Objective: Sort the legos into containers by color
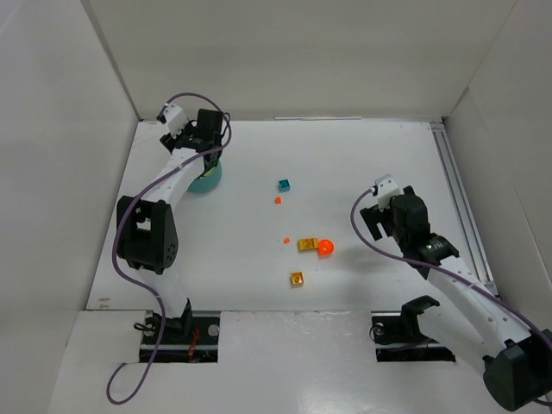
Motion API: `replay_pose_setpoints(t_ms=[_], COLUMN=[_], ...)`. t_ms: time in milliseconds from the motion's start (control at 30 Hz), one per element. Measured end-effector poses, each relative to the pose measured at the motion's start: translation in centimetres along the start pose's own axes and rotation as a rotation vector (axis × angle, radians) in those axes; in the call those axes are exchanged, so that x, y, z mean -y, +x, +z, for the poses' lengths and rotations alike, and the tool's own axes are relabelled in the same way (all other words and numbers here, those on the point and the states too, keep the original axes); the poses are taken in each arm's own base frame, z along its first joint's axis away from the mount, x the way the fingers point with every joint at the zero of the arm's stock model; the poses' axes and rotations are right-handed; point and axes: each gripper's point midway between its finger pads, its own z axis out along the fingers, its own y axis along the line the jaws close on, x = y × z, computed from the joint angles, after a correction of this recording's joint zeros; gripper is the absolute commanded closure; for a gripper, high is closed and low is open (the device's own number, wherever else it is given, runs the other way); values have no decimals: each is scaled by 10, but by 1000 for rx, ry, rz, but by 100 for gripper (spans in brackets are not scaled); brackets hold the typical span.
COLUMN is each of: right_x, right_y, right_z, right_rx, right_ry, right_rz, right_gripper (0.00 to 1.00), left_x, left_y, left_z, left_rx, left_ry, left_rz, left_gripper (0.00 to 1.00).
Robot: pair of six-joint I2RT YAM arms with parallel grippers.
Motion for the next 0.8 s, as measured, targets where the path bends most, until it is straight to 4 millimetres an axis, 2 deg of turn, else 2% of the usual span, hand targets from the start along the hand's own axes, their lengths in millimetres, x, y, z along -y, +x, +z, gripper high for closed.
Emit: replay_pose_setpoints(t_ms=[167,300,433,467,600,800], right_x=[1,1,1,1,1,1], right_y=[0,1,1,1,1,1], right_z=[0,0,0,0,0,0], right_rx=[-2,-3,-4,-4,-5,-5], right_ry=[3,4,4,4,5,7], right_rz=[0,-1,-1,-1,-1,-1], right_gripper=[0,0,0,0,0,0], left_x=[11,12,13,13,11,15], left_y=[-1,10,19,20,24,28], left_z=[5,10,15,15,14,6], left_rx=[9,-1,-9,-11,-17,-20], left_ry=[10,1,-8,-10,-16,-2], left_rz=[2,26,39,39,55,70], left_gripper=[63,62,48,42,30,28])
